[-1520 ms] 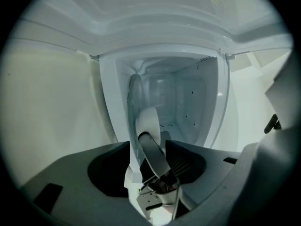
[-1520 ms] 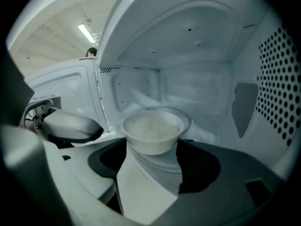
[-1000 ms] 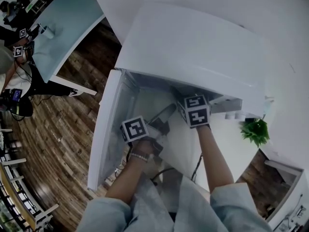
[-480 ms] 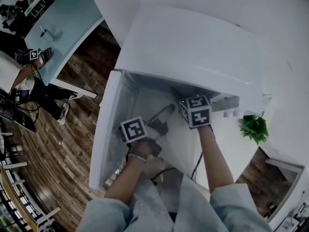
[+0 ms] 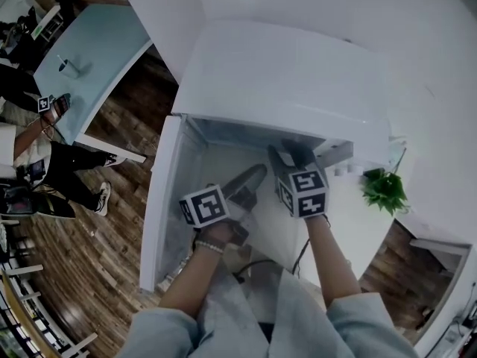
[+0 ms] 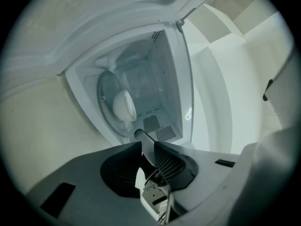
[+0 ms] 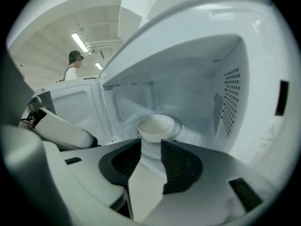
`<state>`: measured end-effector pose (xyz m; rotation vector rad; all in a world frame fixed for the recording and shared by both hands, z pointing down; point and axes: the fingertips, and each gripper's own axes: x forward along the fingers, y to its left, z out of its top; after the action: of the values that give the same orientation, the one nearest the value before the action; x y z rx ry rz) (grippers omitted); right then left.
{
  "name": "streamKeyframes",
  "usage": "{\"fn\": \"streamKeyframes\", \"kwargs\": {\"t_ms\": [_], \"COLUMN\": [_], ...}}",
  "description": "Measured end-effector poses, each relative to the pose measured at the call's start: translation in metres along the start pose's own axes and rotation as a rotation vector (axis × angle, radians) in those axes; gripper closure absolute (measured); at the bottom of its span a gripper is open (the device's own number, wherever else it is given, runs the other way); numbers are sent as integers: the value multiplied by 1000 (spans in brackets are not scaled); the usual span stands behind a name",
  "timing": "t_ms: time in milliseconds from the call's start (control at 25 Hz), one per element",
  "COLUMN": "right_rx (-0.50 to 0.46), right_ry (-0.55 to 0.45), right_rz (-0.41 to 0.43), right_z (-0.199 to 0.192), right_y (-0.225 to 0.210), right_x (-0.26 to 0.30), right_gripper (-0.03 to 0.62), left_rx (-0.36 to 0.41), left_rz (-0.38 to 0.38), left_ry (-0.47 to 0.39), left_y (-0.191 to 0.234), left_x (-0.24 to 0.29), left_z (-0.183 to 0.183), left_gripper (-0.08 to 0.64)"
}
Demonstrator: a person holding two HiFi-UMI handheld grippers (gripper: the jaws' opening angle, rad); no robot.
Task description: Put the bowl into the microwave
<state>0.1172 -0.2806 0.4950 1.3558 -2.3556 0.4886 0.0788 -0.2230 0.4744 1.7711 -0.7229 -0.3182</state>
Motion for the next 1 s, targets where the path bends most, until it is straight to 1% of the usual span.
{"fn": "streamKeyframes", "kwargs": {"t_ms": [40, 120, 200, 240, 280, 320, 400, 560, 680, 880, 1000], "right_rx": [5, 9, 3, 2, 2, 3, 6, 29, 39, 21, 16], "right_ry": [-11, -32, -47, -55, -65, -77, -104, -160, -198, -260, -298], "right_rz": [-3, -10, -26, -34, -42, -49, -54, -44, -36, -9, -3], "right_z": [1, 2, 4, 5, 7, 9, 14, 25, 36, 50, 57], "right_y": [1, 2, 2, 2, 2, 2, 4, 9, 13, 27, 33], "right_x": [-5, -17, -27, -33, -39, -45, -56, -78, -94, -123, -138], "right_gripper": [469, 518, 528, 528, 536, 569, 589, 589, 589, 589, 589], "left_rx": [12, 37, 71, 97, 127, 157, 199, 234, 276, 384, 463], "left_rz": [0, 2, 5, 8, 10, 11, 7, -16, -28, -51, -62], "left_ry": [1, 2, -6, -15, -23, -30, -41, -50, -63, -103, -100], "left_y": [-3, -10, -17, -21, -26, -30, -38, -55, -69, -99, -117], "left_x": [0, -1, -3, -5, -7, -9, -12, -19, -25, -37, -43], "left_z": [0, 1, 3, 5, 7, 9, 13, 15, 17, 21, 20], "left_gripper": [488, 523, 534, 568, 569, 569, 569, 569, 569, 569, 569]}}
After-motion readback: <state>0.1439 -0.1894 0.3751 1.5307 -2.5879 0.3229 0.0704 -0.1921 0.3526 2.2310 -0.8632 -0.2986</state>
